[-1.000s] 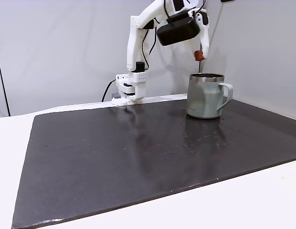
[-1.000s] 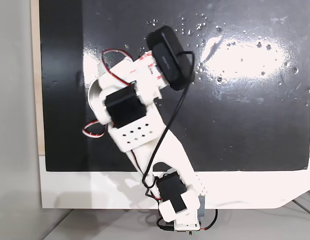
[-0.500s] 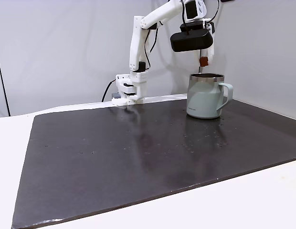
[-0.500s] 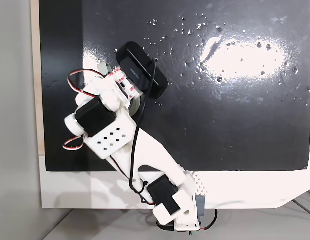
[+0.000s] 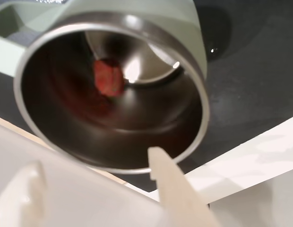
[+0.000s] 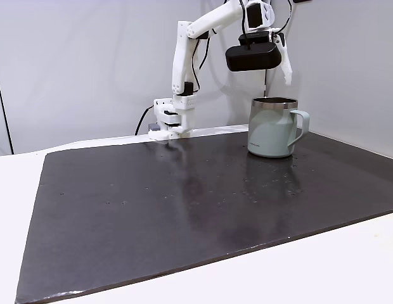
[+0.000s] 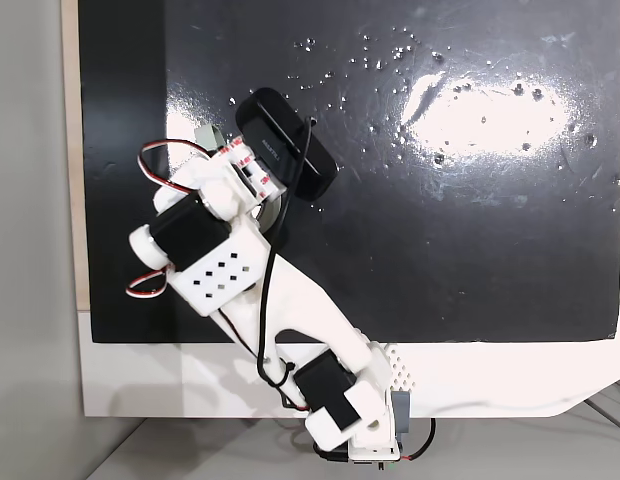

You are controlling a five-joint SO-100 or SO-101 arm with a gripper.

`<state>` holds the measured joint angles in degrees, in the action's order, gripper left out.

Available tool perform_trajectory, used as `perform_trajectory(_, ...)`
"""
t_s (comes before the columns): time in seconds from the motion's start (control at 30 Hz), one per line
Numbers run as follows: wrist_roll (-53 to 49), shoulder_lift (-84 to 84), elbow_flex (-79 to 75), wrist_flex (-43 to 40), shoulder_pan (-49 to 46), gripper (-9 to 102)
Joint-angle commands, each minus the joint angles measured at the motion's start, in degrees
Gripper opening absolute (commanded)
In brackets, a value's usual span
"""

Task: Grasp a cube and put it in the cup.

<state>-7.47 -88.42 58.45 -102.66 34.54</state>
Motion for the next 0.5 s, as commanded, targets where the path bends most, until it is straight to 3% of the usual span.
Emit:
perform_trajectory(0.0, 0.44, -1.23, 0.00, -0.26, 0.53, 25)
perform_trajectory(0.47, 0.53, -3.08, 2.64, -0.26, 0.09, 24)
